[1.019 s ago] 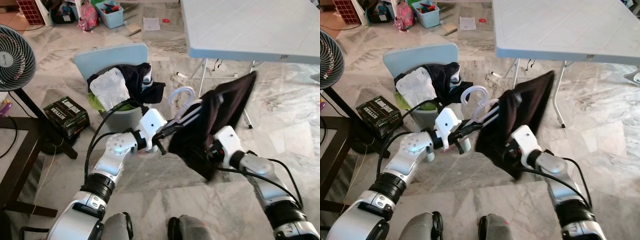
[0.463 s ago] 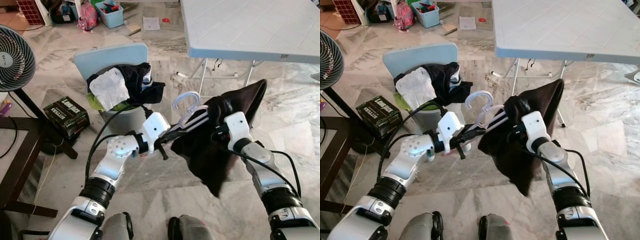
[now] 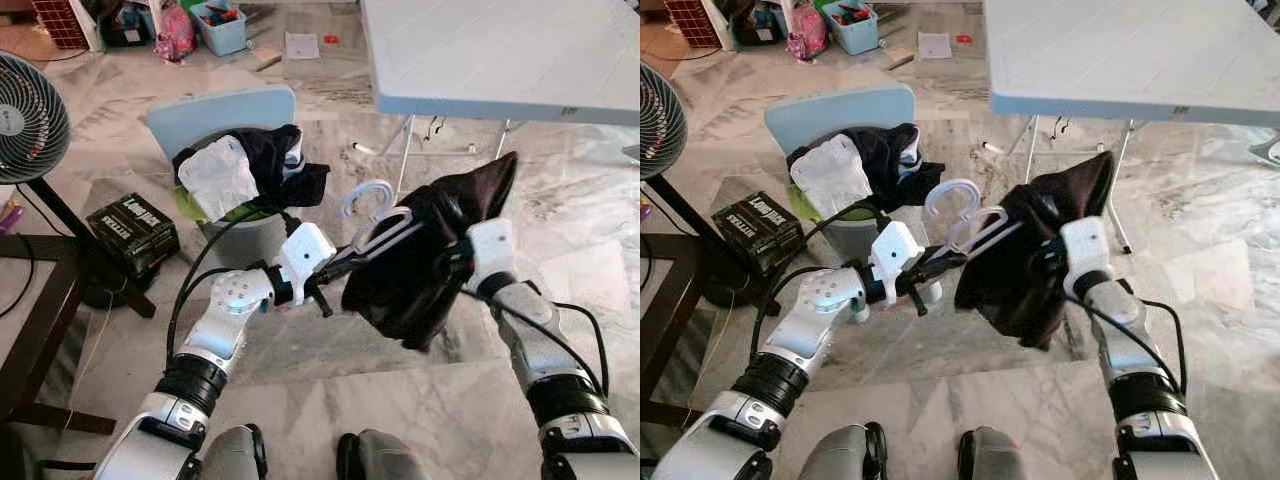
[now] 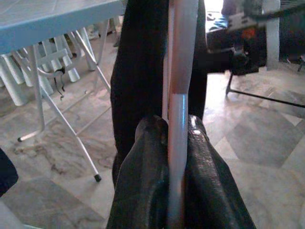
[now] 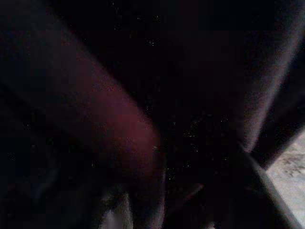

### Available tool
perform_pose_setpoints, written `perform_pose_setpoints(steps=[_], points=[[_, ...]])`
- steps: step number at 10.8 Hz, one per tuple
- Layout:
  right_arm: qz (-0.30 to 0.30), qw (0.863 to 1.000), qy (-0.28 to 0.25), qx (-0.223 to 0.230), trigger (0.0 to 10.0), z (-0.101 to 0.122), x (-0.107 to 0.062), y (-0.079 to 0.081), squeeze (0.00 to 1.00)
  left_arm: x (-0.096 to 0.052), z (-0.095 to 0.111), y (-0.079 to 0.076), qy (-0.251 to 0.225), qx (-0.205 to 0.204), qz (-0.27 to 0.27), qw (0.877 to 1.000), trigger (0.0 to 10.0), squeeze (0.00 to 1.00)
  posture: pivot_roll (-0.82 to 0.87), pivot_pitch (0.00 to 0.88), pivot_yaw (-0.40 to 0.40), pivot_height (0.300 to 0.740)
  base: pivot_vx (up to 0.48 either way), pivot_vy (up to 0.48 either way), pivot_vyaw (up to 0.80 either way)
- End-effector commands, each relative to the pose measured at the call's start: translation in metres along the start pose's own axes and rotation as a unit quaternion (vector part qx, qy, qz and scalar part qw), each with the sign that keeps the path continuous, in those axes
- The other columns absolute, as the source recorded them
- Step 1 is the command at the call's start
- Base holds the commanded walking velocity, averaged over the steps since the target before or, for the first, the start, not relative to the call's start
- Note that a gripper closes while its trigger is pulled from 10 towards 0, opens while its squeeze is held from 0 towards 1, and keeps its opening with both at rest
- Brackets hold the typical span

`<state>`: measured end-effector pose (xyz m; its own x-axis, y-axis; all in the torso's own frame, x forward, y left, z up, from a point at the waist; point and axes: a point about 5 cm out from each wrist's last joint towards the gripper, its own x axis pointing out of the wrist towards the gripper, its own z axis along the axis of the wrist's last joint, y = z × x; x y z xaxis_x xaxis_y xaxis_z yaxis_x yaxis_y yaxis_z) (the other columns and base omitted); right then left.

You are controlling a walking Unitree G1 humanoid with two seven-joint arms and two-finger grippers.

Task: Hang hanger

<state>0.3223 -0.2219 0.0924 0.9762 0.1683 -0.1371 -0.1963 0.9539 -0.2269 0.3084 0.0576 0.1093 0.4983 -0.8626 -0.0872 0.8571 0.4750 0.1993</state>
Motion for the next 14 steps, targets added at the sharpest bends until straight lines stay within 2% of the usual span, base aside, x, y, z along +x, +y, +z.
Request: perform_pose_setpoints(steps=[1, 4, 6, 8, 10, 11, 12, 13, 14], points=[[-0.018, 0.999, -0.029, 0.005, 0.0, 0.011, 0.001, -0.007, 0.00, -0.001, 0.011, 0.005, -0.024, 0.021, 0.014, 0.999, 0.0, 0.00, -0.11, 0.143, -0.032, 0.740, 0.000, 0.000, 0.00], [-0.074, 0.992, -0.087, 0.058, 0.0, 0.031, 0.004, -0.019, 0.00, -0.003, 0.008, 0.006, -0.016, 0.028, 0.020, 0.999, 0.0, 0.00, -0.11, 0.144, -0.032, 0.740, 0.000, 0.000, 0.00], [-0.109, 0.982, -0.137, 0.067, 0.0, 0.051, 0.003, -0.031, 0.00, -0.005, 0.003, 0.004, -0.006, 0.036, 0.019, 0.999, 0.0, 0.00, -0.11, 0.146, -0.033, 0.740, 0.000, 0.000, 0.00], [-0.175, 0.966, -0.186, 0.048, 0.0, 0.087, 0.007, -0.049, 0.00, -0.010, -0.014, -0.001, 0.040, 0.044, 0.012, 0.998, 0.0, 0.00, -0.10, 0.136, -0.033, 0.740, 0.000, 0.000, 0.00], [-0.225, 0.951, -0.210, 0.027, 0.0, 0.114, 0.013, -0.058, 0.00, -0.020, -0.028, -0.014, 0.071, 0.048, -0.023, 0.996, 0.0, 0.00, -0.10, 0.130, -0.032, 0.740, 0.000, 0.000, 0.00], [-0.245, 0.947, -0.209, 0.005, 0.0, 0.117, 0.015, -0.059, 0.00, -0.026, -0.031, -0.020, 0.078, 0.054, -0.042, 0.995, 0.0, 0.00, -0.09, 0.129, -0.035, 0.740, 0.000, 0.000, 0.00], [-0.280, 0.941, -0.187, -0.028, 0.0, 0.110, 0.016, -0.063, 0.00, -0.031, -0.033, -0.022, 0.085, 0.063, -0.033, 0.994, 0.0, 0.00, -0.09, 0.128, -0.036, 0.740, 0.000, 0.000, 0.00], [-0.314, 0.937, -0.147, -0.035, 0.0, 0.094, 0.014, -0.068, 0.00, -0.039, -0.033, -0.020, 0.082, 0.065, -0.006, 0.995, 0.0, 0.00, -0.07, 0.132, -0.041, 0.740, 0.000, 0.000, 0.00], [-0.348, 0.931, -0.097, -0.051, 0.0, 0.069, 0.007, -0.074, 0.00, -0.052, -0.030, -0.015, 0.068, 0.065, 0.065, 0.993, 1.4, 0.00, -0.06, 0.139, -0.042, 0.740, 0.000, 0.000, 0.00]])
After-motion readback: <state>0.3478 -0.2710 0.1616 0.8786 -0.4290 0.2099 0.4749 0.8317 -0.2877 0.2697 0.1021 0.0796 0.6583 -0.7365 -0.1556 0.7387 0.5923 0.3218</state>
